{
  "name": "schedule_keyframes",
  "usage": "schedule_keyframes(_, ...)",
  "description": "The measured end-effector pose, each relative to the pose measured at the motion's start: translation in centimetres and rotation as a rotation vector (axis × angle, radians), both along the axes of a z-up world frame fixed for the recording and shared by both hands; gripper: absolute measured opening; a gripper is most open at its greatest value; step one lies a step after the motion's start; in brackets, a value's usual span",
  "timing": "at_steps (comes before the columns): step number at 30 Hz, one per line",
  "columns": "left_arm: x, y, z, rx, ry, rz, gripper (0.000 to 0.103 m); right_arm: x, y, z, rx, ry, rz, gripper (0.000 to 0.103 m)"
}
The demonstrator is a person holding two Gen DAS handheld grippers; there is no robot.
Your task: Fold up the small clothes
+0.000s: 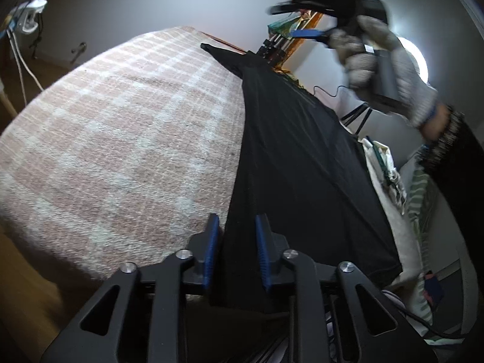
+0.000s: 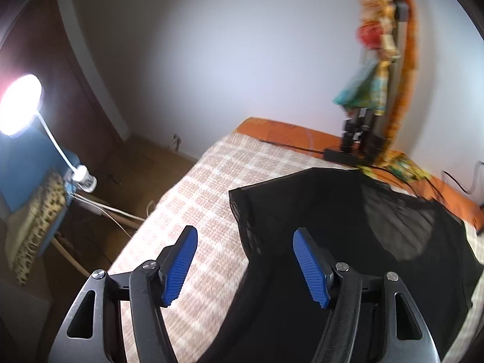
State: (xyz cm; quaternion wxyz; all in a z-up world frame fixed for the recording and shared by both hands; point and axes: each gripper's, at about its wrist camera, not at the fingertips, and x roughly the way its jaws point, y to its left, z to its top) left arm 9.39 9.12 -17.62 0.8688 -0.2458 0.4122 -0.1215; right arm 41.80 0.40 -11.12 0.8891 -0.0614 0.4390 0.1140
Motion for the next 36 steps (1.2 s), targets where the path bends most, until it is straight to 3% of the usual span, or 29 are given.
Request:
schedule_keyframes(8,0.5,-0.4,-0.5,-0.078,-0.017,-0.032,0.006,6.0,3.7,-5.3,-0.071,0.058,0.030,0.062)
schedule_keyframes(17,0.7,-0.2,-1.0,-0.123,-0.024,-0.029,0.003,10.4,5.7,-10.6,-0.104,0.114,0.017,0.056)
schedule_keyframes(19,0.7,-0.2,-1.0,-0.126,-0.025,-0.030,0.003,11.2,6.0,-11.5,-0.143,0.121,0.011,0.053)
schedule_keyframes(22,0.6,-0.1,-0.9,-0.127,-0.025,-0.031,0.003,12.1,5.5,-12.6,-0.172,0.157,-0.011,0.040)
schedule_keyframes(25,0.7,-0.5,-0.7,-0.123,-0.024,-0.033,0.002,12.2,5.2,-12.6,-0.187,0.149,0.009,0.023)
schedule_keyframes(26,0.7,-0.6,-0.6,-0.121,-0.025,-0.034,0.002,12.2,5.0,-12.5,-0.202,0.146,0.009,0.009)
schedule_keyframes(27,0.7,-0.7,-0.5,-0.119,-0.025,-0.035,0.002,12.1,4.8,-12.4,-0.208,0.142,0.010,0.002)
schedule_keyframes(36,0.2,-1.5,1.2,-0.082,-0.051,-0.045,0.001,10.7,1.7,-7.6,-0.110,0.054,-0.032,0.000)
